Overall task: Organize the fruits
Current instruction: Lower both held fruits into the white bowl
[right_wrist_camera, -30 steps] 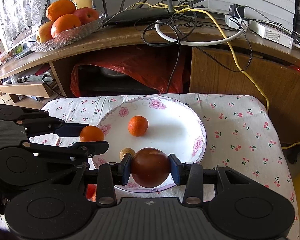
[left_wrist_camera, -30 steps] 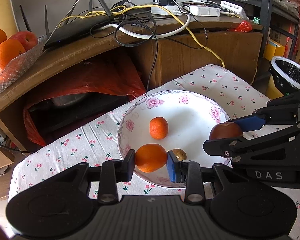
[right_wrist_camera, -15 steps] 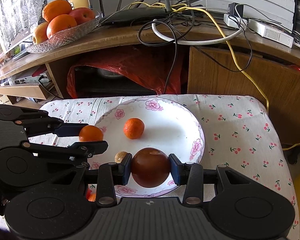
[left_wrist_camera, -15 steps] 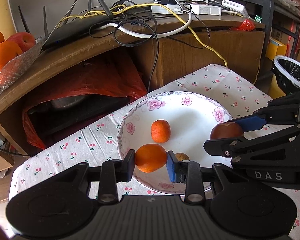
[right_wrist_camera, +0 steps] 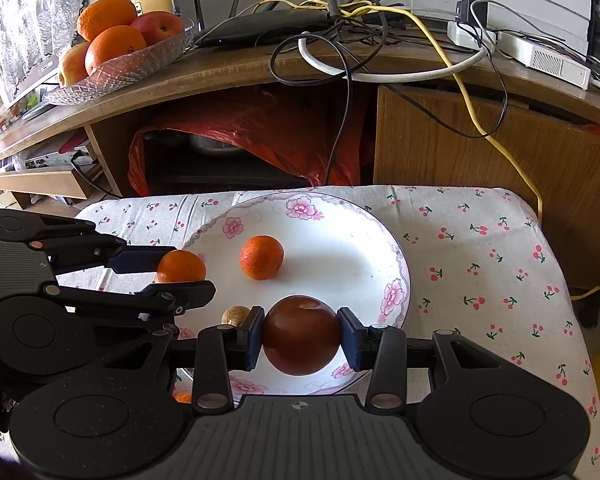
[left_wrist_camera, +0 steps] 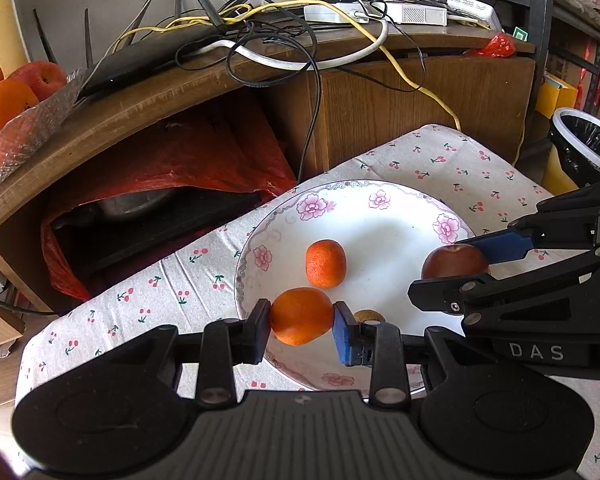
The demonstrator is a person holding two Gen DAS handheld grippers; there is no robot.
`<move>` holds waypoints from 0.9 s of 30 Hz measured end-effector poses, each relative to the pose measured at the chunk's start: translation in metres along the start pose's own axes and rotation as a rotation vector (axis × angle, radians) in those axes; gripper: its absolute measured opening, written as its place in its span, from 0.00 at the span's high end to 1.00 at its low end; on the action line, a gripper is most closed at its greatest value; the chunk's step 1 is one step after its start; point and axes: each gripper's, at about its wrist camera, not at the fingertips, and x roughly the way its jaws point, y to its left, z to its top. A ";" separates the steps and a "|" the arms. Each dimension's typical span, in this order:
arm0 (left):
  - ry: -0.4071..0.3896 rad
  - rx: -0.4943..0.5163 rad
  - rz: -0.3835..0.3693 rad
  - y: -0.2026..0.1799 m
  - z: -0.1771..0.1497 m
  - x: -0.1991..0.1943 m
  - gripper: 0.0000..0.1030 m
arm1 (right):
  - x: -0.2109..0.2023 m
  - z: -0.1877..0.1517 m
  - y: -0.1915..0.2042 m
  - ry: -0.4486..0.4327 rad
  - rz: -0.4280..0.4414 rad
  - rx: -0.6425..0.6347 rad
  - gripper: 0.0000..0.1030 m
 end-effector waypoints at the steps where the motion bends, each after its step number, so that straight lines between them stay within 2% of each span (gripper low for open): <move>1: 0.000 0.000 0.000 0.000 0.000 0.000 0.61 | 0.001 0.000 0.000 0.000 0.000 0.001 0.65; 27: 0.024 0.004 0.006 0.000 -0.001 0.015 0.61 | 0.013 -0.002 -0.004 0.014 0.006 0.009 0.64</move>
